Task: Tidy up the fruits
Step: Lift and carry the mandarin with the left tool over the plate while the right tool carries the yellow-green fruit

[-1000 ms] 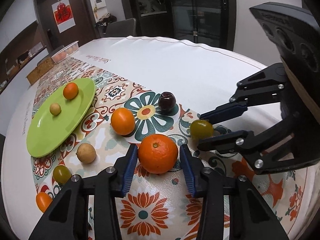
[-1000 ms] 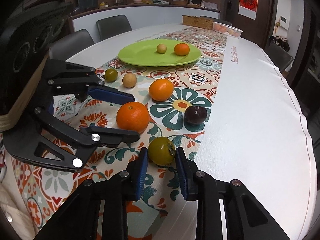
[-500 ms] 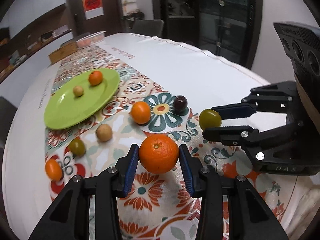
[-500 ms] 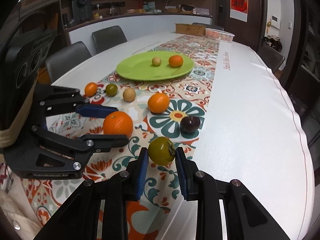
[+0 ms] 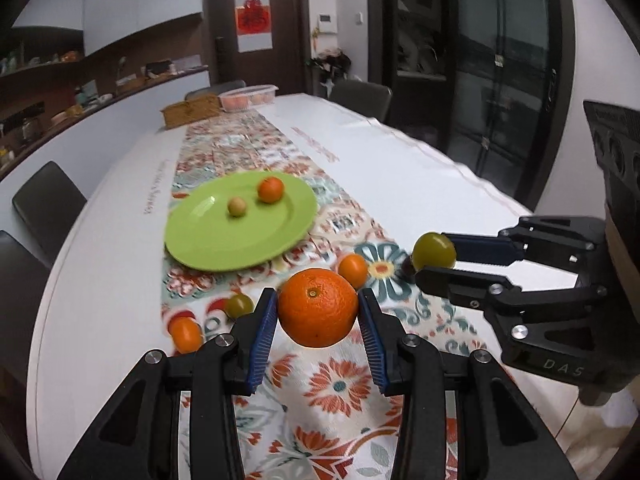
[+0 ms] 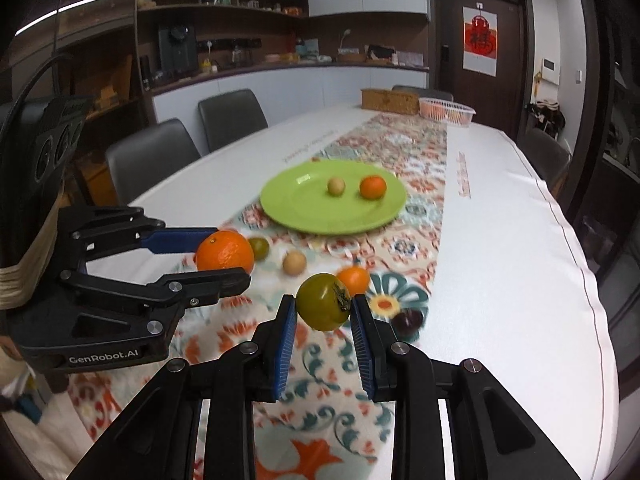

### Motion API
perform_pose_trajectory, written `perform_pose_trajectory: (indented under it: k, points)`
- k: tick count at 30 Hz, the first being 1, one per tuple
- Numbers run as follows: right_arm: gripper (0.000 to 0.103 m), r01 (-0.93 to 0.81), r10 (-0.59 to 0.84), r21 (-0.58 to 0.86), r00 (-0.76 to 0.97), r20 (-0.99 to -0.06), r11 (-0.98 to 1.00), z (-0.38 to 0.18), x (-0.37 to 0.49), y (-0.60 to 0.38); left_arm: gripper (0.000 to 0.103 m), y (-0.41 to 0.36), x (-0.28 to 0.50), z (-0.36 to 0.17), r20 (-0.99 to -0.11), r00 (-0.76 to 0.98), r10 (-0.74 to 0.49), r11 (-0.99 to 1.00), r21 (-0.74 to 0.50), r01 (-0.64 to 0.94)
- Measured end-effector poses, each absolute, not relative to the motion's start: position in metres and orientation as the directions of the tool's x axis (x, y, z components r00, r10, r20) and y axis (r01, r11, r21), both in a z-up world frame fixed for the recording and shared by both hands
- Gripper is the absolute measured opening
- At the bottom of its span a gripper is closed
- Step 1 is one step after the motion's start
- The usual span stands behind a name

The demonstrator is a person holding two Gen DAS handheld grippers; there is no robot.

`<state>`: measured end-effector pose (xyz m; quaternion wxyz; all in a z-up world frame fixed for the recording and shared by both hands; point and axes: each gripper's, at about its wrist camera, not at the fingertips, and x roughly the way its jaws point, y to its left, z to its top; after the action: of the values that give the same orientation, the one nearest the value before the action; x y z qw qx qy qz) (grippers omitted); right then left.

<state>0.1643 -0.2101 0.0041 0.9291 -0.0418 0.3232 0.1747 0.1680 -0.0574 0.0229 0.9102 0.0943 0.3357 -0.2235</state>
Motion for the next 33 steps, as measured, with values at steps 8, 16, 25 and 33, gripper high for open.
perform_pose_trajectory:
  k: [8,16,25,33]
  points:
    - [0.029,-0.369,0.314,0.03,0.743,-0.591,0.929,0.026,0.188,-0.192,0.041,-0.045,0.188,0.042,-0.62,0.718,-0.315,0.91,0.019,0.415]
    - [0.029,-0.377,0.314,0.024,0.734,-0.603,0.926,0.033,0.226,-0.178,0.041,-0.03,0.223,0.047,-0.627,0.72,-0.298,0.923,0.004,0.386]
    - [0.029,-0.366,0.31,0.047,0.705,-0.638,0.929,0.036,0.279,-0.17,0.041,-0.018,0.272,0.044,-0.66,0.698,-0.278,0.929,0.0,0.37]
    - [0.029,-0.351,0.297,0.067,0.658,-0.692,0.934,0.027,0.325,-0.166,0.04,-0.015,0.312,0.03,-0.703,0.656,-0.275,0.932,-0.026,0.363]
